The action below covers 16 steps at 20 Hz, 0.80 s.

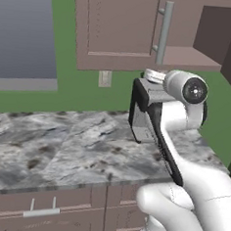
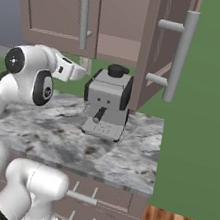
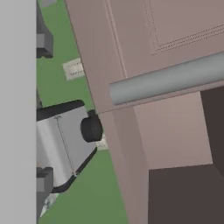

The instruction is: Close all open cabinet doors.

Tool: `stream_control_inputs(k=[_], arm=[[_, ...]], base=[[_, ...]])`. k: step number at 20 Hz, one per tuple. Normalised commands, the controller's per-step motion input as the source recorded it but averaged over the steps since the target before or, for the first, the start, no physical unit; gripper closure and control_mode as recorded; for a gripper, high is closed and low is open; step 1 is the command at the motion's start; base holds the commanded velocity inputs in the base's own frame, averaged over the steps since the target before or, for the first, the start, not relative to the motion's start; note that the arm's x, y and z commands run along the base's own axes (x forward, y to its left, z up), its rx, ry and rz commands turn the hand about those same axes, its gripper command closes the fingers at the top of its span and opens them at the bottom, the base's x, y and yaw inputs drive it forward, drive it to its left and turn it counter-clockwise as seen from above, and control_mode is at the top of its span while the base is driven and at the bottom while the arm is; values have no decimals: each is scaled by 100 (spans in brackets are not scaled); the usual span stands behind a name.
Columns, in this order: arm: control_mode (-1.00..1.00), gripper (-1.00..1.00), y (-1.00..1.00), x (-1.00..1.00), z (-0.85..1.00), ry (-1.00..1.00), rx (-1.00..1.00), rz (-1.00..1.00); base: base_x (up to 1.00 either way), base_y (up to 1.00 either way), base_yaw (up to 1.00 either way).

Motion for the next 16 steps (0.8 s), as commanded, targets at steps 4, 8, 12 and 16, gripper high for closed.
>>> stream_control_inputs(k=[4,8,12,16], arm=[[-100,-100,-20,-97,18,12,0,2],[-100,-100,-11,-85,19,0,-4,5],[-100,-100,-17,-70,11,-3,-5,8],[-100,-100,-13,-75,24,-7,-3,8]], base=[[0,0,0],[0,0,0],[0,0,0],[0,0,0]])
